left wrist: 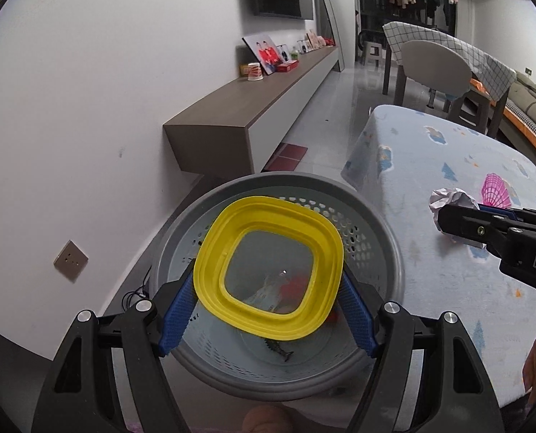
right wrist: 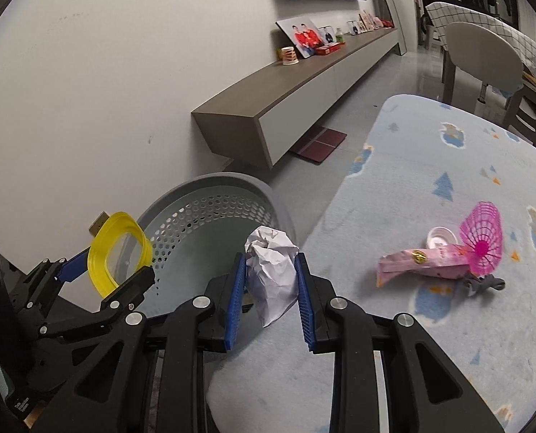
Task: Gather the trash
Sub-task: 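Open both tools to drop the lid and paper into the basket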
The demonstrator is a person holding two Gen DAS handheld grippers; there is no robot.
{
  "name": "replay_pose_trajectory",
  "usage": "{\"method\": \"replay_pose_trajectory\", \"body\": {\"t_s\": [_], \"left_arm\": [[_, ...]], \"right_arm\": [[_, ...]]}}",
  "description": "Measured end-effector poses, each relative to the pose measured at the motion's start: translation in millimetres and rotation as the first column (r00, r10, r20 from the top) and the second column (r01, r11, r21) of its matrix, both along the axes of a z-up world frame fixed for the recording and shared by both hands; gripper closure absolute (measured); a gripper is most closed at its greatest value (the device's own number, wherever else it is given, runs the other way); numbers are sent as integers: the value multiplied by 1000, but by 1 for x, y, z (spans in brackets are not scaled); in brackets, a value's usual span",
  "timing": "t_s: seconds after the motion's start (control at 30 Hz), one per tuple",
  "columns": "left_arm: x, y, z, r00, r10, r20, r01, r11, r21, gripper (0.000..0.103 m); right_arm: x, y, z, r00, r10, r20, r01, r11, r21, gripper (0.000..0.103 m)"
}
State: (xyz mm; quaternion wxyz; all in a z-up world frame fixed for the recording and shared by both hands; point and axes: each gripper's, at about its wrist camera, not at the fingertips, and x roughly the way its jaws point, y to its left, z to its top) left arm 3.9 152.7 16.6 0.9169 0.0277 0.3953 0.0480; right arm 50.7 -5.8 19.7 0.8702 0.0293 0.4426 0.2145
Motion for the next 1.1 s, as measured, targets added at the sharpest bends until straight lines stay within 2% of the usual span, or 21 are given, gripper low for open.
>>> {"method": "replay_pose_trajectory", "body": {"t_s": [0.27, 0.43, 0.53, 0.77, 0.87, 1.1], "left_arm": [[8, 24, -17, 998, 56, -34, -57, 998, -21, 32], [10, 32, -25, 995, 93, -31, -93, 996, 2, 32], [13, 37, -27, 994, 103, -38, -103, 995, -9, 31], [15, 38, -33, 994, 90, -62, -91, 996, -22, 29], [15, 39, -33, 994, 93, -59, -94, 995, -24, 22], [13, 42, -34, 992, 108, -59, -109, 994, -22, 22]], "right_arm": [[12, 28, -14, 998, 64, -18, -64, 998, -12, 76], [14, 40, -26, 994, 101, -43, -102, 995, -21, 76], [16, 46, -30, 992, 114, -51, -115, 993, -21, 76], [27, 45, -35, 992, 112, -58, -112, 994, 2, 71], [29, 44, -37, 994, 98, -55, -99, 995, 0, 69], [27, 42, -40, 995, 83, -45, -84, 996, -16, 64]]}}
